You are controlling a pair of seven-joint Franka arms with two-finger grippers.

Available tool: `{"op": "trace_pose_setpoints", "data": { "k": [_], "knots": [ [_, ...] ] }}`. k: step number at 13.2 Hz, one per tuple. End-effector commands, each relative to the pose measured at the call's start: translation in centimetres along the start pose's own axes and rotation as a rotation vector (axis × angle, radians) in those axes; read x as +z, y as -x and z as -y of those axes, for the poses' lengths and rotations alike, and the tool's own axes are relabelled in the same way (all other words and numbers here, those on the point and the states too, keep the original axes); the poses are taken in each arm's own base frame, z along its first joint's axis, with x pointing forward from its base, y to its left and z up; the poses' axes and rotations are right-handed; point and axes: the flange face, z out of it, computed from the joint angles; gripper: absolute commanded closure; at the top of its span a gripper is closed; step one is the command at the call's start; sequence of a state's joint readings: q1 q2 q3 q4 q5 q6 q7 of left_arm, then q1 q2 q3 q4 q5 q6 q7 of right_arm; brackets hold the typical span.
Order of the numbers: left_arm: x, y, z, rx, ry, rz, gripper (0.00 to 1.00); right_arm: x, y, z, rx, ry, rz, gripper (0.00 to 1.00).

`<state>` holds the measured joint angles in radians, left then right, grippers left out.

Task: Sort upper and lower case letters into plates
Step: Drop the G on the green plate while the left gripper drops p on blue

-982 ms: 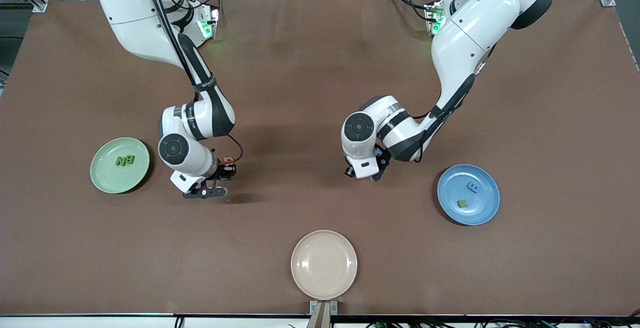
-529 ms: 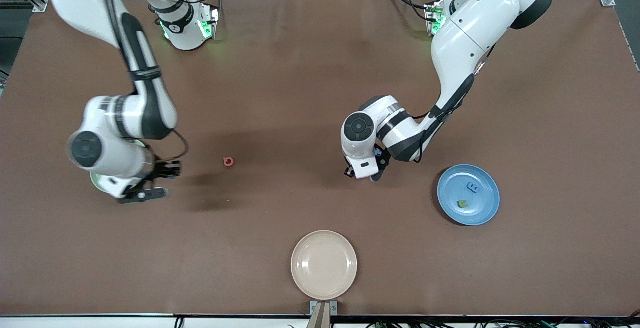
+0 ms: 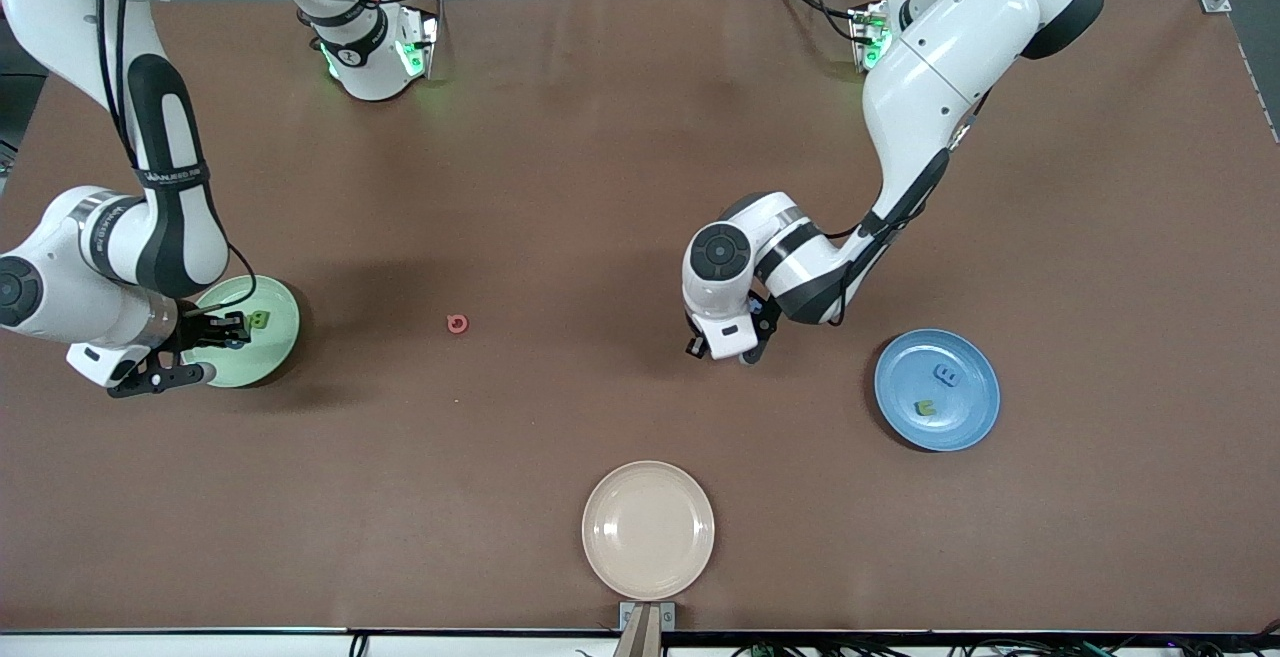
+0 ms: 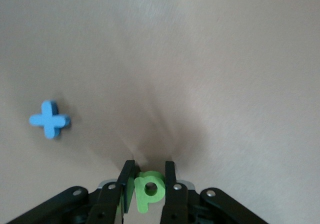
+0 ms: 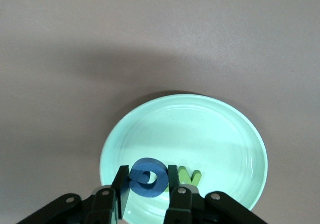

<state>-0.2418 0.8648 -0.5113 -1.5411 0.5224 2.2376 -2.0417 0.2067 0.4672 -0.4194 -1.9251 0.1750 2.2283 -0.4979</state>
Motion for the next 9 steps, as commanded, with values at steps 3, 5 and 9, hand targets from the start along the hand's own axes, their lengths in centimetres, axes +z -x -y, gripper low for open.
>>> {"op": "trace_pose_setpoints", "data": {
  "k": [3, 5, 9],
  "knots": [
    [-3.7, -11.5, -2.0, 0.138, 0.071, -0.07, 1.0, 4.3, 0.4, -0.2, 0.042, -0.002, -0.008, 0.79],
    [-6.2, -14.7, -3.5, 0.209, 0.108, -0.091, 1.0, 5.3, 0.2, -0.3, 0.05, 0.0, -0.009, 0.79],
    [-6.4, -25.9, -2.0, 0.418, 0.023, -0.117, 1.0, 5.3, 0.0, 0.3, 0.038, 0.005, -0.011, 0.17]
  ]
}}
